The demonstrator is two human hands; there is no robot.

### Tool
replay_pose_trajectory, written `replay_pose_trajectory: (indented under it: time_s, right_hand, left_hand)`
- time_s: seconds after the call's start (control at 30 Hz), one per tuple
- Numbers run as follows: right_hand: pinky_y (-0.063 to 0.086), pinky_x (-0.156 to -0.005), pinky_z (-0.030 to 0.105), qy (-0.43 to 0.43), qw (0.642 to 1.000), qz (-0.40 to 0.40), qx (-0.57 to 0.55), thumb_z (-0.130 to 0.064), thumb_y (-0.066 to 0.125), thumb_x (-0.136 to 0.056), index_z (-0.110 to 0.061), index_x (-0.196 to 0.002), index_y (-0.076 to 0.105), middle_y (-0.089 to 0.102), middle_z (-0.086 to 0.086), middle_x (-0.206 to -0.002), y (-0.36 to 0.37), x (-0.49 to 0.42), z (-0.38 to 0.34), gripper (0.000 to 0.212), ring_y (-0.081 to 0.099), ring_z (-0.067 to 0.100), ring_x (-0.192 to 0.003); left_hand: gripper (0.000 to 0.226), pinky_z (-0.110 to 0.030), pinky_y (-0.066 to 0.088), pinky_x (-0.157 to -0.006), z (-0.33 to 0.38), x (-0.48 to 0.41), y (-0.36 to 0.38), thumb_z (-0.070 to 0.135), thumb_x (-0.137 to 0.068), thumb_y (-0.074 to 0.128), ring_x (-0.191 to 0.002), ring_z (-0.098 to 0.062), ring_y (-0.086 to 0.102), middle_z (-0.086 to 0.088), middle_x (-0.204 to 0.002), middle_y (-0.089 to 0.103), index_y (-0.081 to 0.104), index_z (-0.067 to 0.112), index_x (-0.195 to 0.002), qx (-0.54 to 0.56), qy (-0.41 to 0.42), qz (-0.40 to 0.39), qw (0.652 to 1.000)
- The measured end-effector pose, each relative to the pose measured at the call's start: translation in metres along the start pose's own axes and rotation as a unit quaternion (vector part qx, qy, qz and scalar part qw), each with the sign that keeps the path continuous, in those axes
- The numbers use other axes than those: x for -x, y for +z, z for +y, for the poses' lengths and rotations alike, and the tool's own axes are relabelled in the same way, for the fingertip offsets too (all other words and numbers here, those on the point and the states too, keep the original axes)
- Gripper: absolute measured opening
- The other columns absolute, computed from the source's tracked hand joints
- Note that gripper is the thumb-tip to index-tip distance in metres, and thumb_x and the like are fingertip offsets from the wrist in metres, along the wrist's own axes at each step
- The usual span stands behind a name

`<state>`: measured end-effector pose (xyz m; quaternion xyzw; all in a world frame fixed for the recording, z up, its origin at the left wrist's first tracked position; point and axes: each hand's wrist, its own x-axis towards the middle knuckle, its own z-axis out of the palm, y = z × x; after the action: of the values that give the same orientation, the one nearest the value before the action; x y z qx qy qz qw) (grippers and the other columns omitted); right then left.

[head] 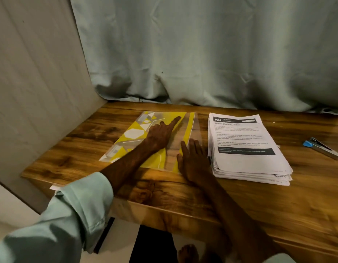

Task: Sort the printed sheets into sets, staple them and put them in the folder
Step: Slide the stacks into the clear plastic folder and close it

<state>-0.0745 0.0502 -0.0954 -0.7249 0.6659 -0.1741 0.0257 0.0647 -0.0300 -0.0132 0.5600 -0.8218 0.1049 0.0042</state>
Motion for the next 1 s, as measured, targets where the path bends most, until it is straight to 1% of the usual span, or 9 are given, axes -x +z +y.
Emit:
replay_pose_trajectory:
  time_s: [0.07, 0.2, 0.33, 0.5, 0.6, 0.7, 0.8, 0.87, 1.0]
  right_hand:
    - [0.029, -0.117, 0.056, 0.005, 1.000, 0.009, -0.005, -0.052, 0.017, -0.092, -0.009, -0.147, 0.049, 0.041, 0.029, -0.152, 0.003, -0.002, -0.001, 0.077, 0.036, 0.046, -0.143]
    - [0.039, -0.108, 0.059, 0.016, 0.999, 0.018, -0.025, -0.048, 0.032, -0.092, -0.009, -0.135, 0.062, 0.055, 0.029, -0.140, 0.009, -0.004, -0.003, 0.065, 0.051, 0.047, -0.131]
    - [0.039, -0.109, 0.059, 0.002, 0.999, 0.049, -0.021, -0.047, 0.033, -0.095, -0.008, -0.134, 0.063, 0.055, 0.029, -0.139, 0.011, -0.002, 0.001, 0.063, 0.051, 0.047, -0.131]
    - [0.037, -0.112, 0.057, 0.013, 0.998, 0.041, -0.039, -0.047, 0.030, -0.094, -0.008, -0.134, 0.063, 0.052, 0.028, -0.143, 0.012, -0.003, 0.000, 0.065, 0.048, 0.045, -0.135]
    - [0.019, -0.121, 0.054, 0.007, 0.999, 0.036, -0.024, -0.052, 0.012, -0.090, -0.012, -0.148, 0.048, 0.035, 0.025, -0.157, 0.011, -0.002, -0.001, 0.079, 0.030, 0.041, -0.148]
    - [0.022, -0.120, 0.057, 0.018, 0.998, 0.033, -0.041, -0.051, 0.016, -0.090, -0.012, -0.145, 0.053, 0.039, 0.026, -0.154, 0.009, -0.003, -0.003, 0.077, 0.033, 0.042, -0.146]
    - [0.006, -0.123, 0.055, 0.024, 0.999, 0.005, -0.020, -0.049, 0.025, -0.096, -0.013, -0.152, 0.040, 0.027, 0.025, -0.161, 0.000, -0.004, -0.007, 0.069, 0.019, 0.040, -0.151]
    - [0.000, -0.123, 0.053, 0.023, 1.000, -0.004, 0.000, -0.044, 0.036, -0.099, -0.011, -0.151, 0.039, 0.024, 0.024, -0.162, -0.008, -0.006, -0.010, 0.061, 0.016, 0.038, -0.152]
    - [0.012, -0.123, 0.046, -0.112, 0.994, -0.017, -0.005, -0.034, 0.048, -0.099, -0.007, -0.149, 0.040, 0.025, 0.019, -0.163, -0.022, -0.035, -0.015, 0.057, 0.018, 0.033, -0.152]
  left_hand:
    - [0.076, -0.045, 0.048, -0.076, -0.004, -0.005, -0.004, 0.020, -0.102, 0.056, -0.104, -0.045, 0.064, -0.022, -0.123, 0.055, 0.011, 0.041, -0.161, -0.025, 0.046, -0.033, 0.998]
    - [0.052, -0.045, 0.048, -0.093, -0.002, -0.014, -0.016, 0.031, -0.098, 0.063, -0.118, -0.044, 0.058, -0.019, -0.131, 0.051, 0.043, 0.032, -0.146, -0.032, 0.056, -0.127, 0.990]
    - [0.047, -0.043, 0.048, -0.094, 0.011, -0.017, -0.028, 0.043, -0.101, 0.053, -0.122, -0.040, 0.056, -0.020, -0.133, 0.053, 0.047, 0.021, -0.142, -0.086, 0.066, -0.142, 0.984]
    - [0.069, -0.043, 0.047, -0.093, 0.024, -0.016, -0.040, 0.056, -0.099, 0.051, -0.120, -0.039, 0.059, -0.020, -0.133, 0.058, 0.036, 0.009, -0.147, -0.144, 0.070, -0.086, 0.983]
    - [0.085, -0.044, 0.049, -0.093, 0.034, -0.009, -0.045, 0.044, -0.090, 0.071, -0.118, -0.039, 0.061, -0.018, -0.132, 0.059, 0.026, 0.006, -0.152, -0.148, 0.030, -0.082, 0.985]
    - [0.093, -0.043, 0.050, -0.087, 0.042, 0.010, -0.044, 0.025, -0.085, 0.078, -0.117, -0.039, 0.062, -0.016, -0.127, 0.062, 0.018, 0.009, -0.155, -0.096, -0.052, -0.065, 0.992]
    - [0.054, -0.040, 0.050, -0.090, 0.045, 0.030, -0.040, 0.016, -0.089, 0.070, -0.120, -0.035, 0.060, -0.014, -0.129, 0.061, 0.047, 0.010, -0.138, -0.077, -0.102, -0.032, 0.991]
    - [0.033, -0.038, 0.048, -0.086, 0.043, 0.042, -0.036, 0.011, -0.093, 0.062, -0.117, -0.035, 0.060, -0.014, -0.128, 0.060, 0.056, 0.011, -0.125, -0.080, -0.106, -0.010, 0.991]
    - [0.023, -0.037, 0.041, -0.074, 0.027, 0.051, -0.034, 0.005, -0.095, 0.051, -0.108, -0.037, 0.061, -0.015, -0.118, 0.062, 0.058, 0.011, -0.115, -0.060, -0.111, 0.049, 0.991]
